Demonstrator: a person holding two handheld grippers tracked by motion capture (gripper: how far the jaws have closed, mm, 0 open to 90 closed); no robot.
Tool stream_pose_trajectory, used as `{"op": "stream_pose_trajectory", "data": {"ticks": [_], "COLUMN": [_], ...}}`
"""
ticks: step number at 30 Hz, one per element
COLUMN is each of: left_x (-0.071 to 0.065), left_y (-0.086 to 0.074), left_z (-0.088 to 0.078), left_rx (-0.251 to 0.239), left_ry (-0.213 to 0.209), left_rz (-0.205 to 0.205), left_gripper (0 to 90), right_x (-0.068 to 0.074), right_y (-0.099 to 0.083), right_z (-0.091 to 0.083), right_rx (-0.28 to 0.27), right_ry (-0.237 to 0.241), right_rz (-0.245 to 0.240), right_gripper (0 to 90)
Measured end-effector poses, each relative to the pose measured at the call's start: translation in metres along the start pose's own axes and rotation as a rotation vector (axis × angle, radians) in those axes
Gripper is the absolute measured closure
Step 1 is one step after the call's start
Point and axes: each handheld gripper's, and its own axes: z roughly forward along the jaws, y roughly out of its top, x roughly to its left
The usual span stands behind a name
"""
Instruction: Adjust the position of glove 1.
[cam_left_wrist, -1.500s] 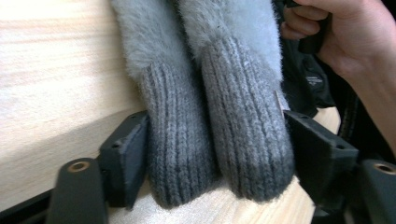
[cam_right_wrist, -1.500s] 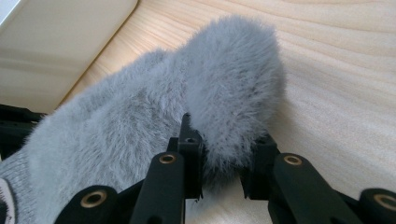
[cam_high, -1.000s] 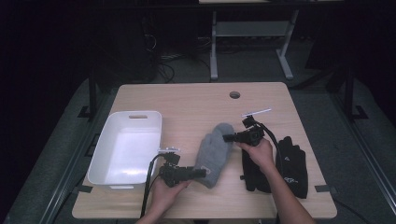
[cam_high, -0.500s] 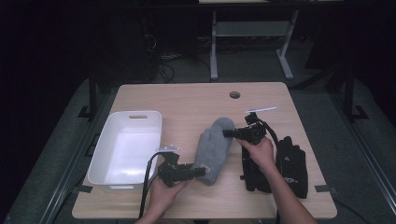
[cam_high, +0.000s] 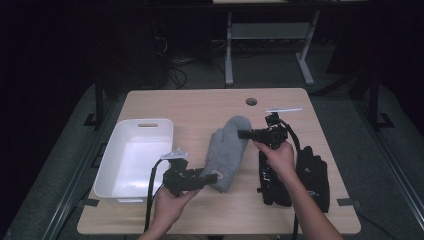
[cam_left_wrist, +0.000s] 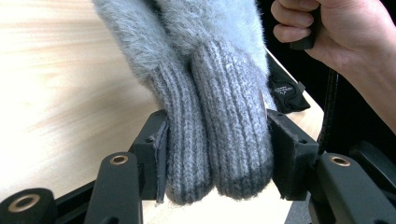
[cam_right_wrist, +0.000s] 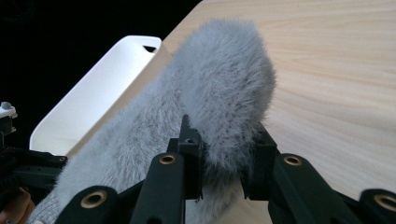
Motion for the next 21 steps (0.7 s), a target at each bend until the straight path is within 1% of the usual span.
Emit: {"op": "stream_pose_trajectory", "data": {"ticks": [3,5,16,17,18,21], "left_x": [0.001,0.001,0.005,0.006,0.006,0.007], "left_y": [0.003,0.006,0.01,0.011,0.011,0.012], "left_z": [-0.006,-0.011,-0.036,-0.038,-0.04,-0.047], "left_rx": [-0.012,-0.02,-0.062,-0.062,-0.066,-0.074], "left_ry": [-0.001,-0.002,0.014,0.019,0.021,0.028], "left_rz": [-0.002,0.0,-0.002,0.003,-0.002,0.008], "left_gripper": [46.0,45.9,45.8,45.8,45.8,45.7], "right_x": [0.007,0.011,0.036,0.039,0.04,0.047], "right_y": [0.006,0.009,0.031,0.032,0.034,0.039], "right_z": [0.0,0.0,0.013,0.014,0.015,0.017], "right_rx": [-0.016,-0.038,-0.04,-0.033,-0.028,-0.025], "right_ry": [0.002,0.01,0.013,0.013,0.014,0.019], "right_rz": [-0.003,-0.002,-0.036,-0.034,-0.041,-0.05], "right_gripper": [73.0,73.0,73.0,72.9,73.0,73.0]}}
